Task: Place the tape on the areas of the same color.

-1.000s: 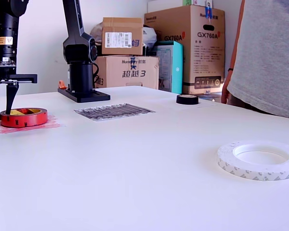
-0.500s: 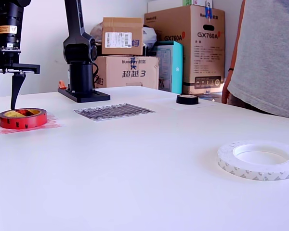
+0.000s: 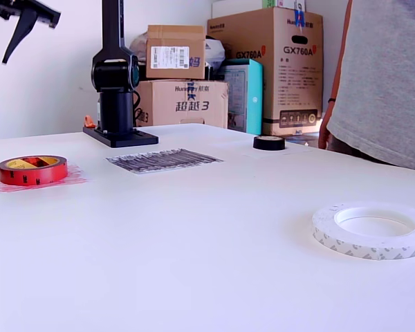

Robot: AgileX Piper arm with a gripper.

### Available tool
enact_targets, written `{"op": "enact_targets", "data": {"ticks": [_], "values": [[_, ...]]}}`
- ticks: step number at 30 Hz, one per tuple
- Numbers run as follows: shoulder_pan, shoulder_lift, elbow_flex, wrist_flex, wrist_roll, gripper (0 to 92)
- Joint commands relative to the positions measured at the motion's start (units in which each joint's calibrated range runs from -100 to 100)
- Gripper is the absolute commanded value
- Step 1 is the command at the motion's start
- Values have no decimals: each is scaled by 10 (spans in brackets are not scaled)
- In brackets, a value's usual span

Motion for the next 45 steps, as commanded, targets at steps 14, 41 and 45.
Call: {"op": "enact_targets", "data": {"ticks": [14,41,45], "values": [[248,5,-202,161,247,455],[448,39,87,50,157,455],[484,-14,165,49,140,455]]}}
